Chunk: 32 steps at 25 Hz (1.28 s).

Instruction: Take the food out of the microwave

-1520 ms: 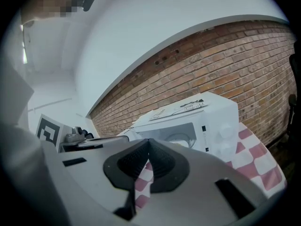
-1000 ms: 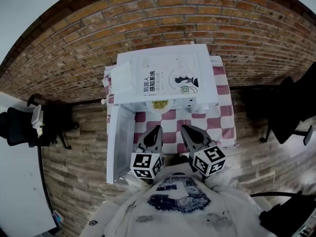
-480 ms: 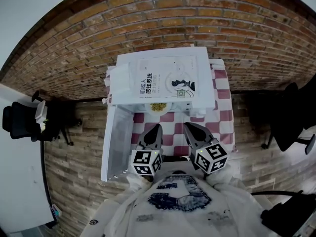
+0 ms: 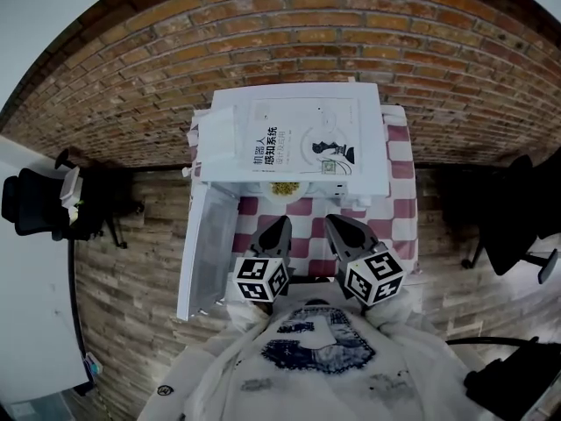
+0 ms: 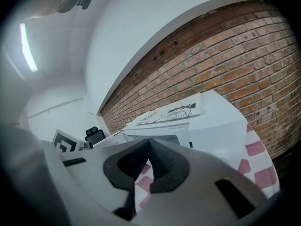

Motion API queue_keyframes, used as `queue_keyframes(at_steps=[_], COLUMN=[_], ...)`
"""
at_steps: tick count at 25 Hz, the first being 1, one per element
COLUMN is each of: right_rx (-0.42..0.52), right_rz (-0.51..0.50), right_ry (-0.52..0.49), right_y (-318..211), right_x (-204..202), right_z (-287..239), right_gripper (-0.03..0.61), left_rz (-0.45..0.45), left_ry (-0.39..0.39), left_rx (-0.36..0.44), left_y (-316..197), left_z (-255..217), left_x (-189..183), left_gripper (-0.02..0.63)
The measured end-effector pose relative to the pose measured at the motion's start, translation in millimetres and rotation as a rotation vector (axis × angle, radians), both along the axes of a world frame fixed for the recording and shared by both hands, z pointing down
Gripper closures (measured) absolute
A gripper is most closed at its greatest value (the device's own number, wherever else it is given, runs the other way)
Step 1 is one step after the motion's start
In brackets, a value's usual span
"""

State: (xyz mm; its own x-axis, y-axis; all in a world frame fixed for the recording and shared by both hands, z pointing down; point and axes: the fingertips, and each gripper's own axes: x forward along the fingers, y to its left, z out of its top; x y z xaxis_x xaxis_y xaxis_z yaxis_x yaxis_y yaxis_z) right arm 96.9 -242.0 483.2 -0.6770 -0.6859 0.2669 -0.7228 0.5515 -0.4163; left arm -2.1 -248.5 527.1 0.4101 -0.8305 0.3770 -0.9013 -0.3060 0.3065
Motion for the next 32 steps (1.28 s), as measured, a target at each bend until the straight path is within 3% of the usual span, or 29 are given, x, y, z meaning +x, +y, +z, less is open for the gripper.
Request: queue_keyframes(at_steps=[8, 14, 20, 32], right_rx=[-0.008, -0.012, -0.014, -0.015], right_rz=[-0.014, -0.013, -0.01, 0.009], right_ry=[0.026, 0.046, 0.06, 0.083], right_y=[-11, -16, -20, -25], right_x=[-7, -5, 0, 19], right_z=[4, 7, 7, 9], right_gripper=[0.565, 0.565, 0.565, 0.565], left_rz=[0.011, 0.012, 0.006, -0.048], left_ry=[0.137, 0.178, 0.247, 0.461], left_rx=[-0.11, -0.153, -0.203, -0.305], left_y=[-20, -27, -33, -44], left_z=[35, 53, 66, 94], left_x=[3, 6, 14, 28], left_gripper=[0.603, 0.592, 0.513, 0.344])
